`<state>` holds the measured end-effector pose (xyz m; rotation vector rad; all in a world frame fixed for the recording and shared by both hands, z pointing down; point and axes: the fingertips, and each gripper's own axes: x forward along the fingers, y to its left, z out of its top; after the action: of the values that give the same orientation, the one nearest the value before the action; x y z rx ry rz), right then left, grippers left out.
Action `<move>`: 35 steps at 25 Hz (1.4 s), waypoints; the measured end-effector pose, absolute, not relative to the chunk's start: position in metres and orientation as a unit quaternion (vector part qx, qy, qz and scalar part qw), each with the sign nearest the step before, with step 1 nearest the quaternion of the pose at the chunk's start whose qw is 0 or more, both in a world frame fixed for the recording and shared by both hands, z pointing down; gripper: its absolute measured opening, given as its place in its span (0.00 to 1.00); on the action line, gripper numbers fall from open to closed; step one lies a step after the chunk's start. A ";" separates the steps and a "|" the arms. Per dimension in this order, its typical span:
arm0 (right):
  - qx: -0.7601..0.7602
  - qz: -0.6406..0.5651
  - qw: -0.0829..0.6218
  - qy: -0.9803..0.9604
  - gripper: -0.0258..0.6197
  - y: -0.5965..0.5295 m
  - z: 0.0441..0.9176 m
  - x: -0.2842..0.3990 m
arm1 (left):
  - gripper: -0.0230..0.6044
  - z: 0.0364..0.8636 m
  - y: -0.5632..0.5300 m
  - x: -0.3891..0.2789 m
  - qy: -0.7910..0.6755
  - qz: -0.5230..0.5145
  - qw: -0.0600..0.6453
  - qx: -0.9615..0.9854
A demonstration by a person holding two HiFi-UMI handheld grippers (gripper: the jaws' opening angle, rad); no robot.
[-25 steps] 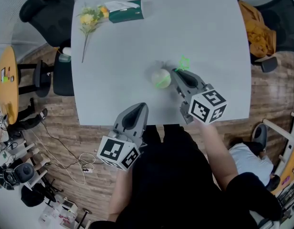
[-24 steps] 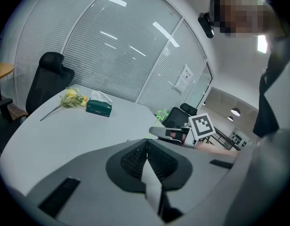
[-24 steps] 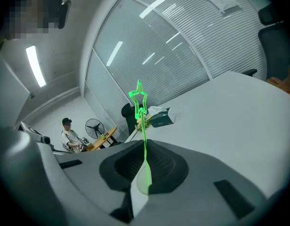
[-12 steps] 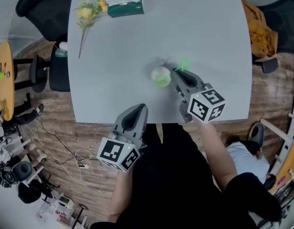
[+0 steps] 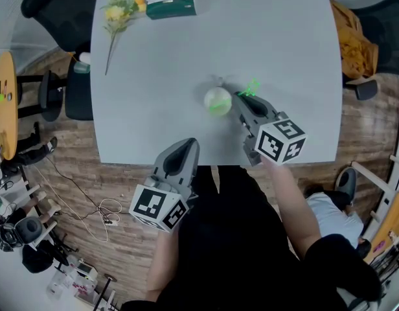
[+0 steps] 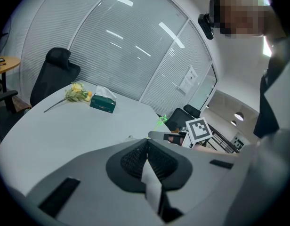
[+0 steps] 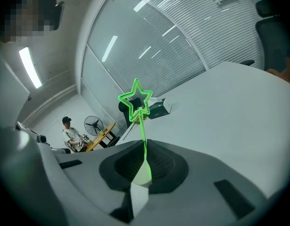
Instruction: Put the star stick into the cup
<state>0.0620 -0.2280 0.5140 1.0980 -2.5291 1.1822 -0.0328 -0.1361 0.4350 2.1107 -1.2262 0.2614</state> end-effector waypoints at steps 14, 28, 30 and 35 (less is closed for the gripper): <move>0.382 0.403 0.067 -0.829 0.08 -0.228 0.523 0.072 | 0.04 0.433 -0.136 -0.030 -0.467 0.100 0.329 0.815; 0.400 0.399 0.075 -0.822 0.09 -0.232 0.530 0.079 | 0.04 0.430 -0.134 -0.030 -0.470 0.100 0.328 0.813; 0.398 0.396 0.079 -0.824 0.09 -0.233 0.531 0.078 | 0.04 0.430 -0.134 -0.029 -0.469 0.099 0.328 0.814; 0.392 0.387 0.092 -0.829 0.10 -0.232 0.534 0.076 | 0.04 0.432 -0.132 -0.027 -0.471 0.100 0.328 0.813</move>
<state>0.0764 -0.2323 0.5344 1.1648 -2.4629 1.1496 -0.0266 -0.1322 0.4318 2.1275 -1.2342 0.2614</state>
